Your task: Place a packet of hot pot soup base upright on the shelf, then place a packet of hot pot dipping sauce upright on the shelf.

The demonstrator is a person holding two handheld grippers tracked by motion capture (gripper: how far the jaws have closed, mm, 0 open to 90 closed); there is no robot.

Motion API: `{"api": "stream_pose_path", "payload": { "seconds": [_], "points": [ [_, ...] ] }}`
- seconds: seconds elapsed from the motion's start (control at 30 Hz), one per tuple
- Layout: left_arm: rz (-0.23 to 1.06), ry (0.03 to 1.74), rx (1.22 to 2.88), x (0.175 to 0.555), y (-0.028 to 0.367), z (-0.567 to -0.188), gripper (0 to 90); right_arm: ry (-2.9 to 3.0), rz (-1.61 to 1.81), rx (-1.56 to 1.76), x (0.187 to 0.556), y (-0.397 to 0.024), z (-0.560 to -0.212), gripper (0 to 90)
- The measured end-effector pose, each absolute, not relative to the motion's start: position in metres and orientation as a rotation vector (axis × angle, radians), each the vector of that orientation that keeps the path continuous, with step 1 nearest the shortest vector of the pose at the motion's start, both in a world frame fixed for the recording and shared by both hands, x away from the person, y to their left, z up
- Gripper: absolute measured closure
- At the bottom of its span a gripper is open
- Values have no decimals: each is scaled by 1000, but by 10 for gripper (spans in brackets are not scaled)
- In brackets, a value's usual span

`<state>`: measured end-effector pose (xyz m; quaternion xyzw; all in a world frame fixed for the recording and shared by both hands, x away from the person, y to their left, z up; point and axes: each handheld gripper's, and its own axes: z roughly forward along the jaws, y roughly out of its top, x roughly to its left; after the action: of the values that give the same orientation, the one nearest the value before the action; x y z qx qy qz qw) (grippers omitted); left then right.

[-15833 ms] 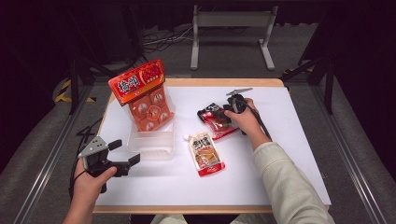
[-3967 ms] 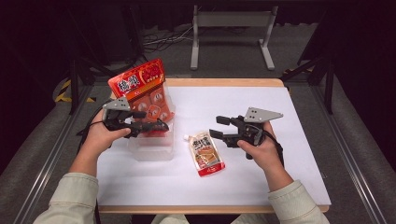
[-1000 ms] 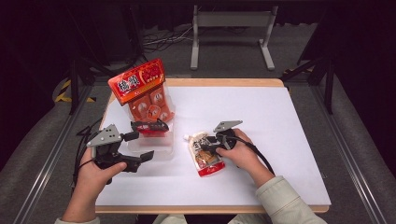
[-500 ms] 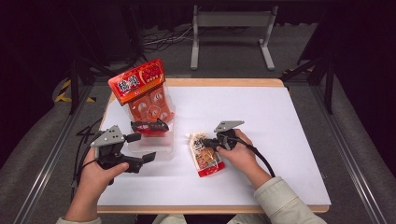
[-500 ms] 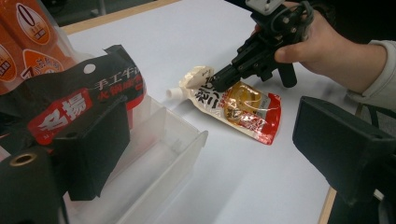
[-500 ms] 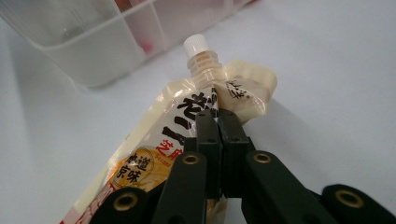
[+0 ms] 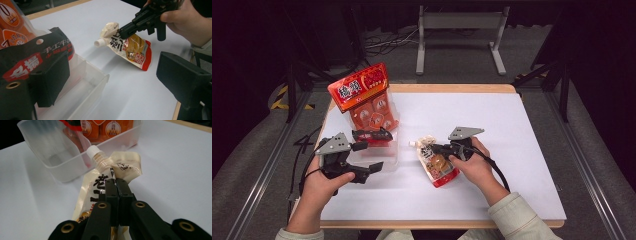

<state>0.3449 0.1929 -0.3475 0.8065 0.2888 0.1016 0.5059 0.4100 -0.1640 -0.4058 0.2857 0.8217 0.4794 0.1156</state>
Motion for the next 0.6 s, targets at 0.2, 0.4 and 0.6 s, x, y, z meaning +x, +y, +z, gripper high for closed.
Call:
{"api": "stream_pose_path", "payload": {
  "seconds": [0.2,0.4,0.6],
  "points": [
    [239,692,1943,350,186,-349,119,2364,1450,813,400,-171,-394,897],
    [225,684,1925,352,179,-349,108,2325,1512,776,391,-175,-381,898],
    [210,671,1915,354,169,-354,92,2291,1569,707,380,-175,-370,898]
  ]
}}
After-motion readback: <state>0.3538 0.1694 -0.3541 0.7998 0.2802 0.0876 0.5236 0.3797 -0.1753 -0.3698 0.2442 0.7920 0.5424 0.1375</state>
